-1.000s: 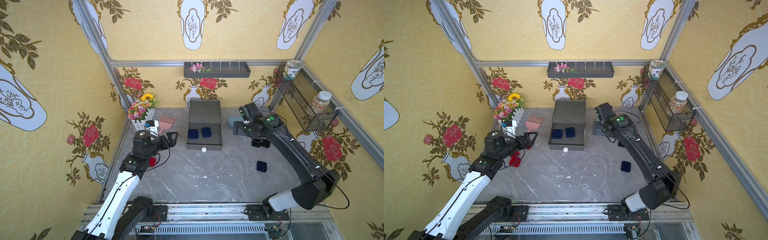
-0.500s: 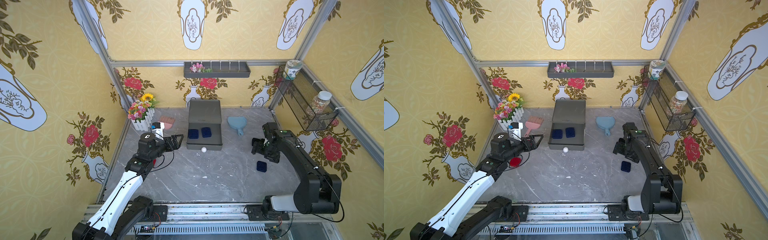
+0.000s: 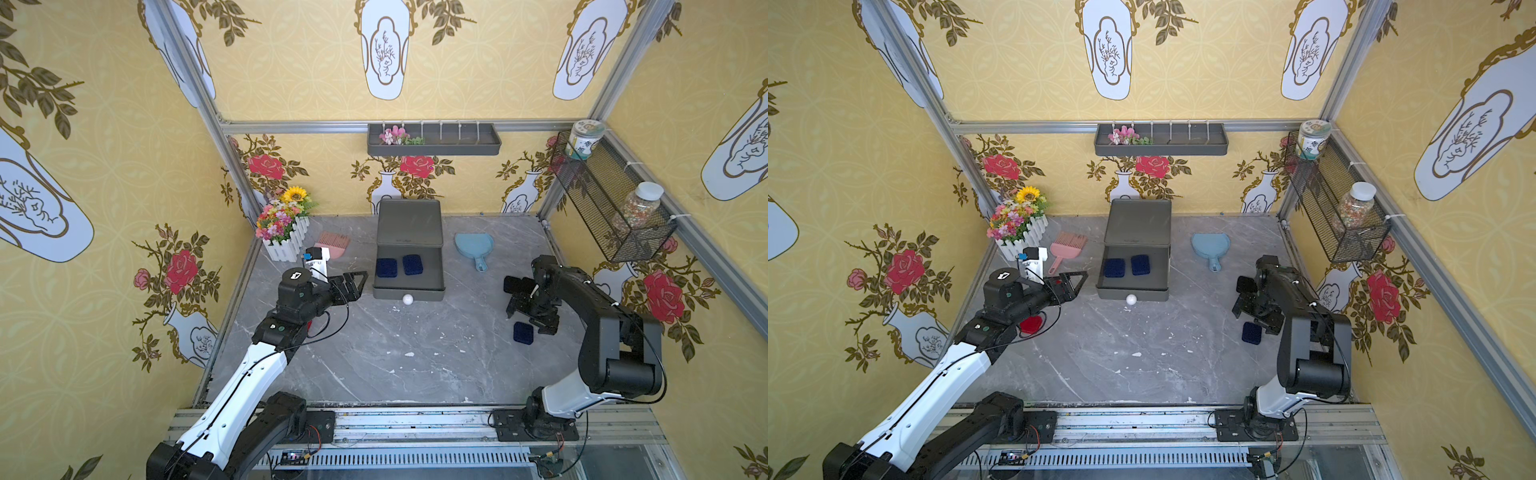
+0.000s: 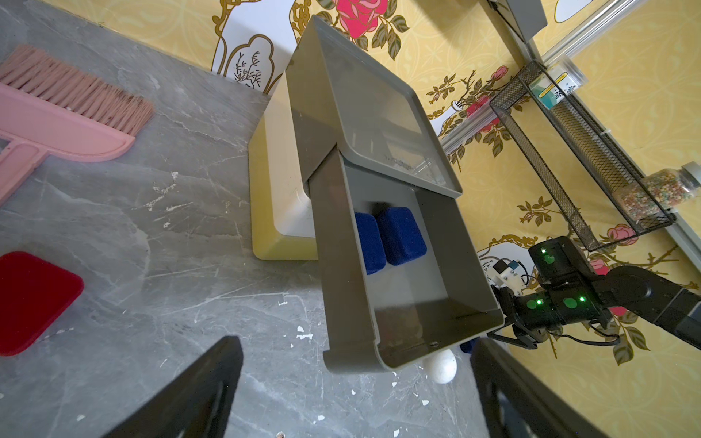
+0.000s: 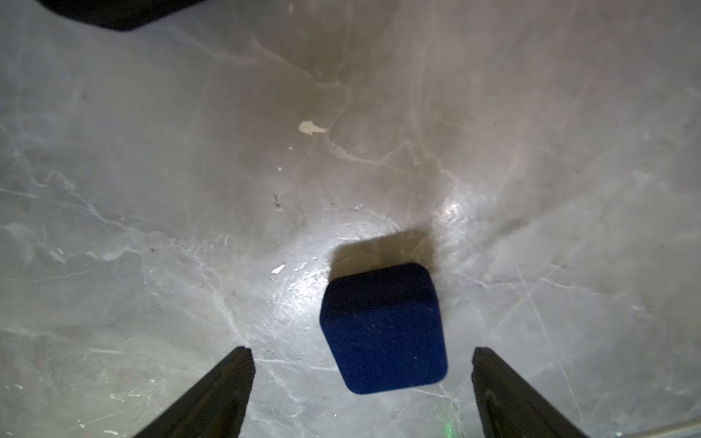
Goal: Place the brooch boxes into the drawer by color
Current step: Pick up the brooch box from the center of the board.
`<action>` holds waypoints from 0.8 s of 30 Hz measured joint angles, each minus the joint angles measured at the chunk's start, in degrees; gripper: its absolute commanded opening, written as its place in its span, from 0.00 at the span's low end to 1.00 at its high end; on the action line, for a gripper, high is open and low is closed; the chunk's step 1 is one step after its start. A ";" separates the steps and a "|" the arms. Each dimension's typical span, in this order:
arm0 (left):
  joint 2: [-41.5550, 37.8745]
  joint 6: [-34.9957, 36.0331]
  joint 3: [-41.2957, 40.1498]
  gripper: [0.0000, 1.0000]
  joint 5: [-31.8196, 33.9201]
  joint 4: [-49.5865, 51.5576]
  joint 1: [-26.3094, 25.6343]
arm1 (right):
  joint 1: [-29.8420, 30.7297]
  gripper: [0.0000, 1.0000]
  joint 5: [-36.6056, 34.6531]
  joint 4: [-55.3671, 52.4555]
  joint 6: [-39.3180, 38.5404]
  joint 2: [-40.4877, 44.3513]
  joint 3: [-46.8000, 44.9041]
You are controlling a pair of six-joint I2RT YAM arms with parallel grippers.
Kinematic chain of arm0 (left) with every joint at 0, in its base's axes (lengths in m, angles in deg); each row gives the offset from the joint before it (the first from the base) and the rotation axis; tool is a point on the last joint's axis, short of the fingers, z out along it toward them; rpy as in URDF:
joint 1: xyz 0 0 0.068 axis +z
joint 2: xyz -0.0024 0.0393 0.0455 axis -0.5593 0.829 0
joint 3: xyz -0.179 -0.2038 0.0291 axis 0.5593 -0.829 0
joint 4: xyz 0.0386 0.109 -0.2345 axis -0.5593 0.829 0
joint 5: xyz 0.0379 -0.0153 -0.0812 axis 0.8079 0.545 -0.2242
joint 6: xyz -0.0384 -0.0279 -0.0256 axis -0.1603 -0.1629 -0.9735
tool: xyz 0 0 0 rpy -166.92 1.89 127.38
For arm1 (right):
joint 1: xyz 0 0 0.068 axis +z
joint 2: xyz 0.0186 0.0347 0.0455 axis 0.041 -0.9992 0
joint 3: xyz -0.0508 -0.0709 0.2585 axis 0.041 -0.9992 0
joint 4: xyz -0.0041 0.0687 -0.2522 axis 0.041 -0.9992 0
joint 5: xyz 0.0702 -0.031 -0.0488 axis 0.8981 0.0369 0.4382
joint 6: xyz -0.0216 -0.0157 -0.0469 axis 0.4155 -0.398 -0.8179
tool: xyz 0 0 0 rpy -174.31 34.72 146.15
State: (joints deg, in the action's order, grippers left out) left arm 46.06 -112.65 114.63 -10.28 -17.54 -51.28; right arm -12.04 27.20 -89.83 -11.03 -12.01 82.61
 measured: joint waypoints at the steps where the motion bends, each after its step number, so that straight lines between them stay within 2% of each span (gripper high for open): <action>1: 0.00 0.00 0.00 1.00 0.00 -0.04 0.00 | 0.04 0.93 -0.02 0.31 -0.31 -0.31 -0.07; 11: 0.39 0.02 0.02 1.00 0.02 -0.35 0.00 | 0.37 0.82 0.59 2.38 -0.92 -3.43 -1.44; 24: -1.27 0.15 0.15 1.00 0.98 -0.17 0.00 | 6.73 0.42 -0.33 3.76 0.17 -5.11 -1.38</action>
State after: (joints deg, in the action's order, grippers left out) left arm 44.79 -112.50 114.79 -9.30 -17.72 -51.28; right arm -5.31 26.87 -86.07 -10.85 -17.12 81.23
